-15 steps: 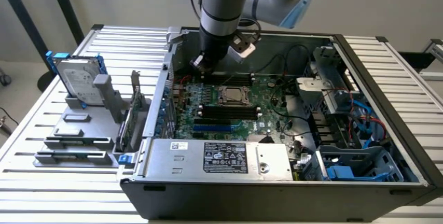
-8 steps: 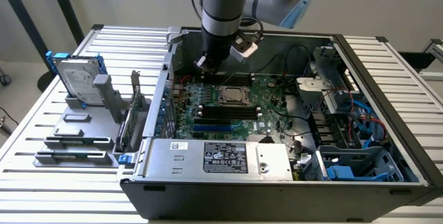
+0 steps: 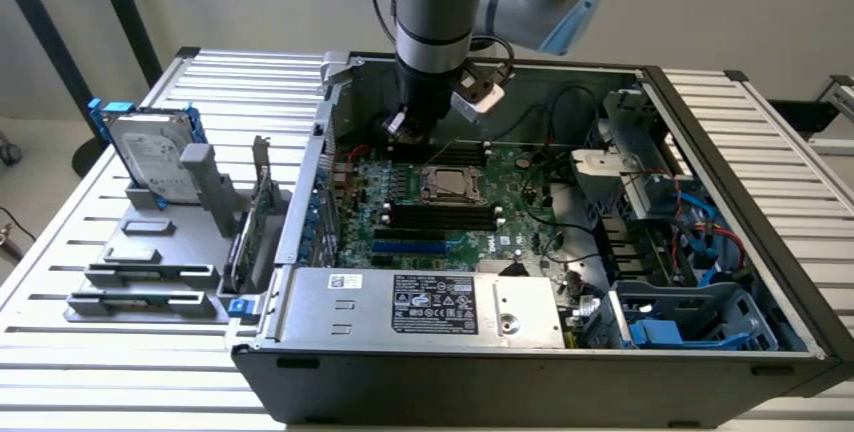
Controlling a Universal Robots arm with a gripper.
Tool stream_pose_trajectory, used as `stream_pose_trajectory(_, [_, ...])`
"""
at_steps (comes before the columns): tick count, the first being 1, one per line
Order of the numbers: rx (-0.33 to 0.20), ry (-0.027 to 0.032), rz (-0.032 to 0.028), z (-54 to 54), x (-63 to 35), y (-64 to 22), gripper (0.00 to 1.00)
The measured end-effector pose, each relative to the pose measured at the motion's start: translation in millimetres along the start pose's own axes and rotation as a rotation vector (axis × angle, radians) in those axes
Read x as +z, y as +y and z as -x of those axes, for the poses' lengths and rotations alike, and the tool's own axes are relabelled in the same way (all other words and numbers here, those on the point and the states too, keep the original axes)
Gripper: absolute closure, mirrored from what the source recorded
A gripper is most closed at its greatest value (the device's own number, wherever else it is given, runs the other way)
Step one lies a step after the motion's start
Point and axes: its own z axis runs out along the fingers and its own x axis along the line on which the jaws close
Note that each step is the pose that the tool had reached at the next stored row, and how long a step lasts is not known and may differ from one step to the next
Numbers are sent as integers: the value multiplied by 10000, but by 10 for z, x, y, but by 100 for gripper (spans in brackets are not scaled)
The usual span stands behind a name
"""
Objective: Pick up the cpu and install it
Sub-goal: 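Install the first cpu locking lever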
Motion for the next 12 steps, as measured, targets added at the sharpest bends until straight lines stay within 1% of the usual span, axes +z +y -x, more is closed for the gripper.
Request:
stream_pose_trajectory(2, [-35,73,85,-17,5,20,89])
stream_pose_trajectory(5, [-83,179,200,-20,19,29,89])
stream_pose_trajectory(6, [-96,208,229,-19,29,31,89])
stream_pose_trajectory(8, [-115,246,272,-13,53,37,89])
stream_pose_trajectory(12, [-130,281,311,4,123,50,89])
